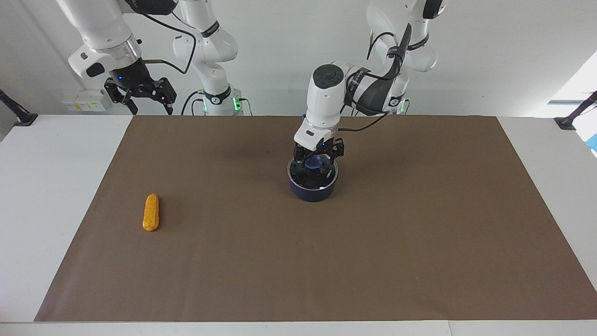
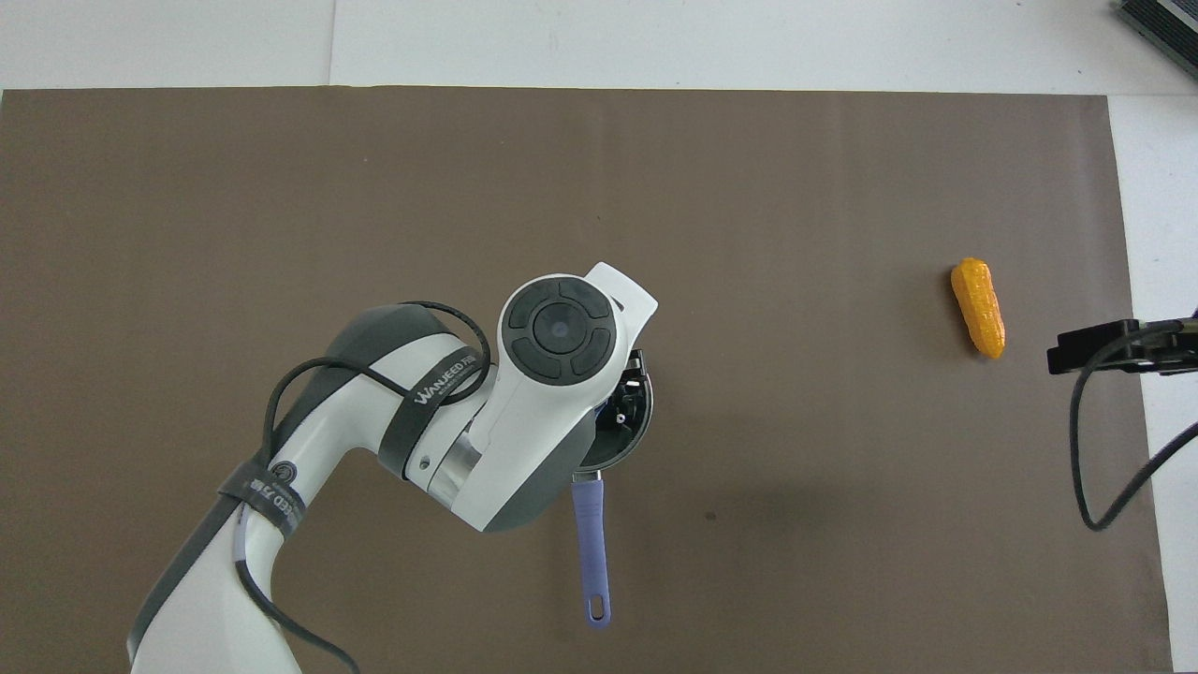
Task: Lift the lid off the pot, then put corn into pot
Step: 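Reach the left gripper over the pot and grasp the glass lid knob, then lift the lid with the left gripper while the right gripper grasps the corn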
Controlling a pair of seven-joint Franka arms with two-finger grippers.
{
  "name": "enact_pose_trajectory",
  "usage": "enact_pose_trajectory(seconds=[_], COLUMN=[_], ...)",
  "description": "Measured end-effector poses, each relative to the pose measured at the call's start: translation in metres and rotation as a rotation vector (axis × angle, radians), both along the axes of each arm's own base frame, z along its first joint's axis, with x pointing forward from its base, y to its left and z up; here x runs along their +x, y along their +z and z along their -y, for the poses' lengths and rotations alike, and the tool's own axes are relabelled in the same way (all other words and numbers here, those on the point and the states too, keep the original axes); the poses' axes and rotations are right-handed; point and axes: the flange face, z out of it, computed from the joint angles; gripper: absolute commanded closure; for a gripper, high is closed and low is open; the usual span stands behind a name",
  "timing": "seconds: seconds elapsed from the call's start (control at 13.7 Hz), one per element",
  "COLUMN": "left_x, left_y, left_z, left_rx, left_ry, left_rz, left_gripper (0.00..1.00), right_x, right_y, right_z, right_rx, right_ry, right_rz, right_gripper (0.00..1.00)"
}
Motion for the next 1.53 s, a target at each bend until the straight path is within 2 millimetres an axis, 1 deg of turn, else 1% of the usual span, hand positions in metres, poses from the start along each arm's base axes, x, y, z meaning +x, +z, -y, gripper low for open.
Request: enact_pose_trajectory(seconds=[0.15, 0.29, 0.66, 0.73, 0.87, 0.95, 1.09, 1.17, 1.24, 1.38, 1.53], left_x=[-0.01, -0.013, -0.012, -0.011, -0.01, -0.009, -0.009, -0.009, -0.008, -0.008, -0.008], left_y=[-0.012, -0.019, -0.02, -0.02, -0.02, -0.02, -0.02, -0.02, -0.02, -0.019, -0.019], left_z=[0.006, 0.005, 0.003, 0.003, 0.001, 0.001, 0.001, 0.001, 0.001, 0.001, 0.001], left_rx=[0.013, 0.021, 0.023, 0.023, 0.023, 0.022, 0.021, 0.019, 0.019, 0.018, 0.018], left_ry=[-0.011, -0.012, 0.002, 0.004, 0.008, 0.009, 0.01, 0.01, 0.01, 0.011, 0.012], left_rz=[-0.014, -0.023, -0.023, -0.022, -0.021, -0.02, -0.019, -0.017, -0.016, -0.015, -0.015], left_gripper=[0.0, 0.0, 0.01, 0.06, 0.21, 0.24, 0.24, 0.25, 0.31, 0.72, 0.76], right_x=[0.001, 0.001, 0.001, 0.001, 0.001, 0.001, 0.002, 0.007, 0.012, 0.027, 0.045], right_y=[-0.001, -0.002, -0.005, -0.005, -0.005, -0.005, -0.008, -0.014, -0.025, -0.059, -0.093], right_z=[0.0, 0.0, 0.0, 0.0, 0.0, 0.0, 0.002, 0.006, 0.011, 0.015, 0.015], right_rx=[0.0, 0.0, 0.0, 0.0, 0.0, 0.0, 0.0, -0.001, -0.002, -0.005, -0.009], right_ry=[0.0, 0.0, 0.0, 0.0, -0.001, -0.001, -0.004, -0.012, -0.013, 0.013, 0.024], right_rz=[0.005, 0.003, -0.002, -0.002, -0.002, -0.002, 0.003, 0.017, 0.03, 0.042, 0.048], right_gripper=[0.0, 0.0, 0.0, 0.0, 0.0, 0.0, 0.0, 0.0, 0.0, 0.0, 0.0])
